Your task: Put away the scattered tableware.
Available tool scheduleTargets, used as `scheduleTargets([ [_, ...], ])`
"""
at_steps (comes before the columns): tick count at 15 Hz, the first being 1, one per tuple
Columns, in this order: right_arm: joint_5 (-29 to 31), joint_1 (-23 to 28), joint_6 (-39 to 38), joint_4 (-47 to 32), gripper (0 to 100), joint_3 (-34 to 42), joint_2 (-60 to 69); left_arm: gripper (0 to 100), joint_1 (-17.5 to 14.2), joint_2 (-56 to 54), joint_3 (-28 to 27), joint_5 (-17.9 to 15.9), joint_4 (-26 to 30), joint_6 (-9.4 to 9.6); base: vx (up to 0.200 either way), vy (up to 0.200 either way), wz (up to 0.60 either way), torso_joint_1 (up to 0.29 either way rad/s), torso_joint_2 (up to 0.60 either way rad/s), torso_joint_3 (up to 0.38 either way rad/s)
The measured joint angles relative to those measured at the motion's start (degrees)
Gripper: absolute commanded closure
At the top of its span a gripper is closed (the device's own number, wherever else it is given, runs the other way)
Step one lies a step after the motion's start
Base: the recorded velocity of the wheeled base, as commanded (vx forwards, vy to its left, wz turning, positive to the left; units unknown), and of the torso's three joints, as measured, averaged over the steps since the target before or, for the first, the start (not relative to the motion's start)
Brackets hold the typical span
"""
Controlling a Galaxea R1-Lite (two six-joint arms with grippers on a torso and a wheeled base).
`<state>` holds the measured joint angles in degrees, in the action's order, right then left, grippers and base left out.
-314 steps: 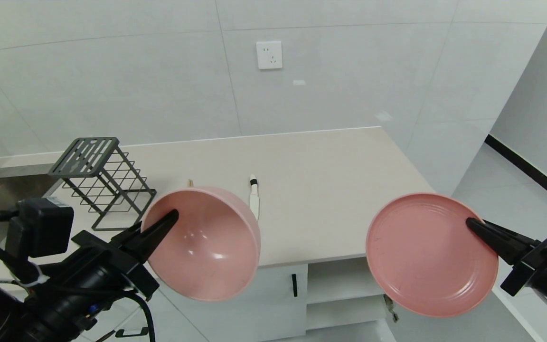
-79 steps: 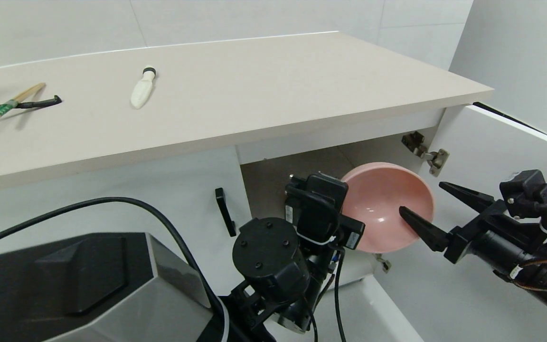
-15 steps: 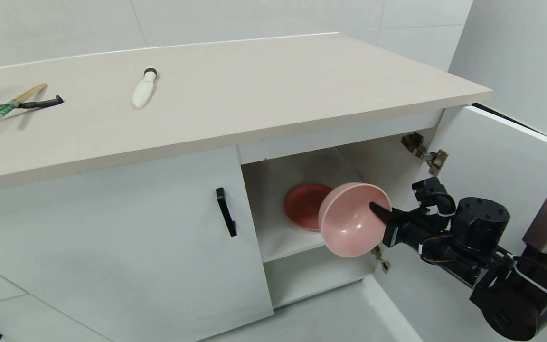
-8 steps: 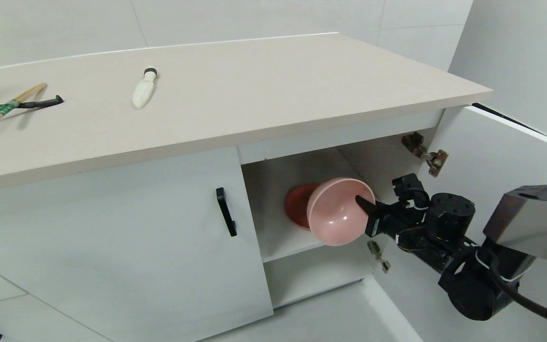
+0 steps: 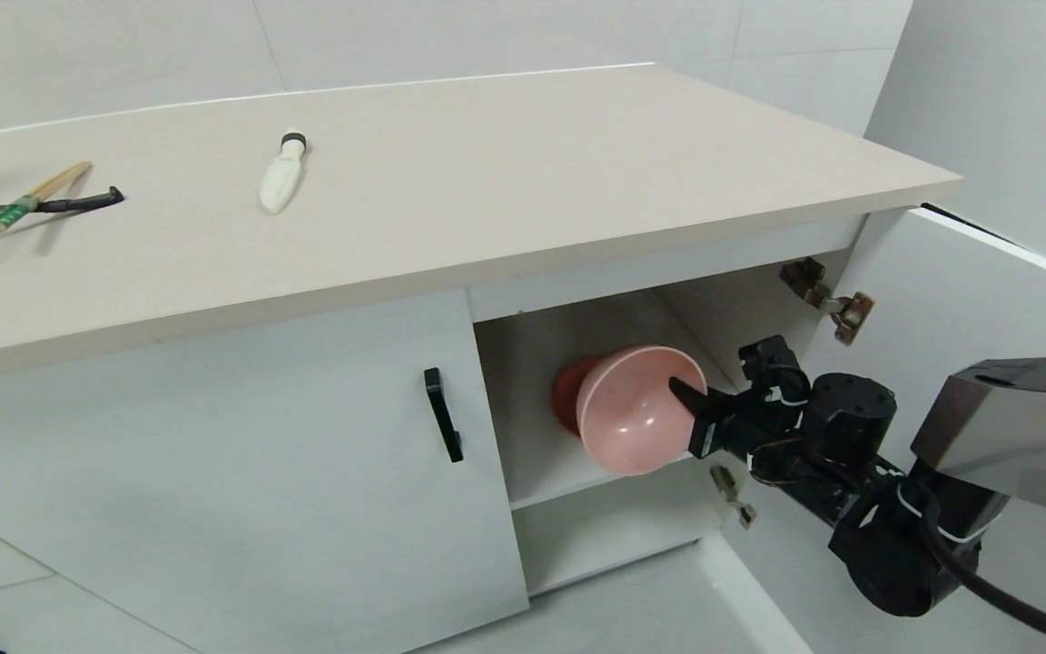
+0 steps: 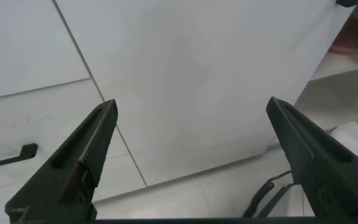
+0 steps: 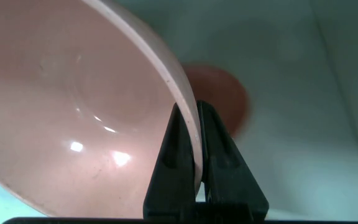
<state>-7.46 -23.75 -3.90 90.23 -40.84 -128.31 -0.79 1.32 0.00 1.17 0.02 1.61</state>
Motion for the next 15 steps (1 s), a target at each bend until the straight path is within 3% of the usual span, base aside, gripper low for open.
scheduleTargets([
  [4, 0.2, 0.1, 0.1, -0.4, 100, 0.0, 0.1, 0, 0.1, -0.2, 0.0, 0.0, 0.0, -1.54, 0.200, 0.000, 0.00, 0.001, 0.00, 0.001],
  [15, 1.5, 0.1, -0.1, -0.2, 100, 2.0, -0.2, 0, 0.1, -0.7, 0.0, 0.0, 0.0, -1.51, 0.000, 0.000, 0.00, 0.000, 0.00, 0.000],
])
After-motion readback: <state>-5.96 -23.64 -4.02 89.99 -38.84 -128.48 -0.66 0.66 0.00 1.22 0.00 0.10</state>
